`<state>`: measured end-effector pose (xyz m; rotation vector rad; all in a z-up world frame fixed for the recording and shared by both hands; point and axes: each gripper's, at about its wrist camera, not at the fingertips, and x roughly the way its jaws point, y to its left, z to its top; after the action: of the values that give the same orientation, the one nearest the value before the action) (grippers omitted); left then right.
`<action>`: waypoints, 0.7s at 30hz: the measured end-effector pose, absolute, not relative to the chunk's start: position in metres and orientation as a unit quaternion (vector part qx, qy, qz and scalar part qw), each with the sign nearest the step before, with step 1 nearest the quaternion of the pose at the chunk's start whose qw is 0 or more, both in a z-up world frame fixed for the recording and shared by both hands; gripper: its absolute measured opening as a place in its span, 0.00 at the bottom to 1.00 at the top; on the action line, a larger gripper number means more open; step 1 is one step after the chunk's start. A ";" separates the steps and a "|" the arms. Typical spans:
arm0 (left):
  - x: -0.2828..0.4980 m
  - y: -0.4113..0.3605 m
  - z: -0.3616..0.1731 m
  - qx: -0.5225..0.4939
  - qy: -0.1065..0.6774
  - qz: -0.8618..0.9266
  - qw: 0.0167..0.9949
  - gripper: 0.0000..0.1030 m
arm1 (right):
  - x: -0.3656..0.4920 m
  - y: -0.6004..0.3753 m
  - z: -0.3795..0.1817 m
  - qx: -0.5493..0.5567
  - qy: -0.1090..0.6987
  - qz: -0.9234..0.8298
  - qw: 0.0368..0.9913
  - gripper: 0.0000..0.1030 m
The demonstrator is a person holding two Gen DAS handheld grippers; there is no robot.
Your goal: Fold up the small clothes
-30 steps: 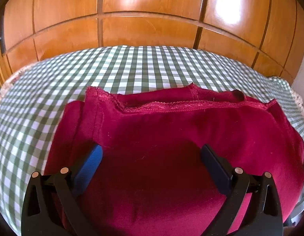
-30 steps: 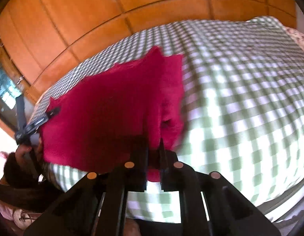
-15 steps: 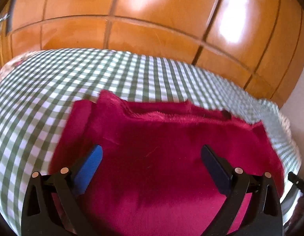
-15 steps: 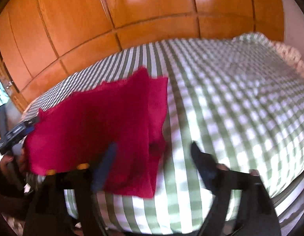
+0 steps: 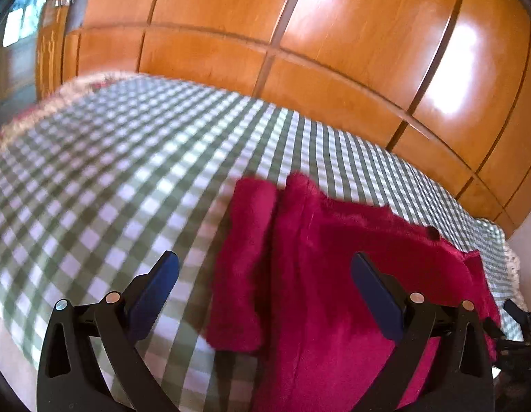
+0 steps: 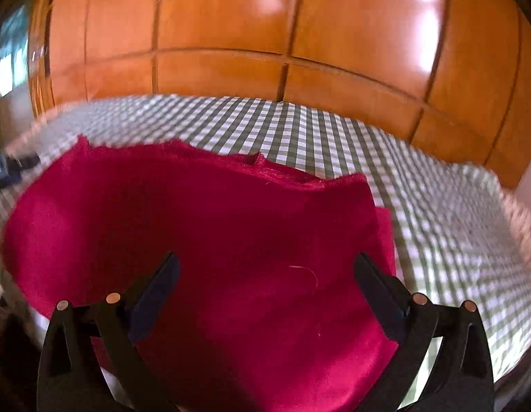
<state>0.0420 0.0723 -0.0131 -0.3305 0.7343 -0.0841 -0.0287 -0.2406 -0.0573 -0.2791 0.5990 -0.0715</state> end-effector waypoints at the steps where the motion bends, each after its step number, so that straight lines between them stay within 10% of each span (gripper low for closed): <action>1: 0.043 0.076 -0.019 -0.176 0.366 -0.047 0.912 0.96 | -0.025 -0.238 -0.064 -0.159 0.300 -0.047 0.940 0.98; 6: 0.046 0.088 -0.040 -0.242 0.397 -0.069 0.883 0.82 | -0.022 -0.247 -0.090 -0.146 0.290 -0.064 0.944 0.98; 21: 0.042 0.088 -0.043 -0.267 0.416 -0.120 0.861 0.82 | -0.022 -0.259 -0.089 -0.070 0.292 -0.047 0.953 0.98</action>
<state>0.0418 0.0880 -0.0426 -0.5608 0.8718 -0.2514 -0.0217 -0.2590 -0.0889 -0.1423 0.5929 -0.0952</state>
